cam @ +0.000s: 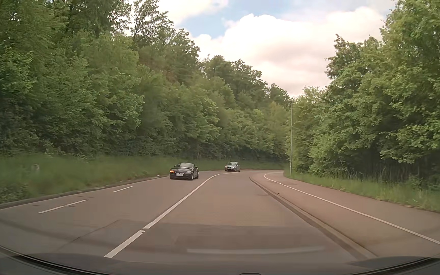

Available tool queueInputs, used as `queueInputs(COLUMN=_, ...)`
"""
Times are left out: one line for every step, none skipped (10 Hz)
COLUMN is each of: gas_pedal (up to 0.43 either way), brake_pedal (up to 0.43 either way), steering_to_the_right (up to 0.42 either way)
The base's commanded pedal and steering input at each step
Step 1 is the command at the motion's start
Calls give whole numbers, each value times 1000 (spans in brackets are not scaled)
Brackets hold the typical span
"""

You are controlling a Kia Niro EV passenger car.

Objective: Follow the waypoints while adhering to traffic rules and regulations

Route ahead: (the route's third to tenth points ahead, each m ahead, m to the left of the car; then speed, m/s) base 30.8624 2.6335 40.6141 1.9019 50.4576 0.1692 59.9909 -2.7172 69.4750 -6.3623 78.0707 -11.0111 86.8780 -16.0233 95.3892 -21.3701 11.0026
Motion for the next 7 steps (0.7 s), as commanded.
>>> queueInputs(gas_pedal=0, brake_pedal=0, steering_to_the_right=0)
queueInputs(gas_pedal=0, brake_pedal=0, steering_to_the_right=0)
queueInputs(gas_pedal=0, brake_pedal=0, steering_to_the_right=0)
queueInputs(gas_pedal=0, brake_pedal=0, steering_to_the_right=0)
queueInputs(gas_pedal=0, brake_pedal=0, steering_to_the_right=1)
queueInputs(gas_pedal=0, brake_pedal=0, steering_to_the_right=4)
queueInputs(gas_pedal=0, brake_pedal=0, steering_to_the_right=7)
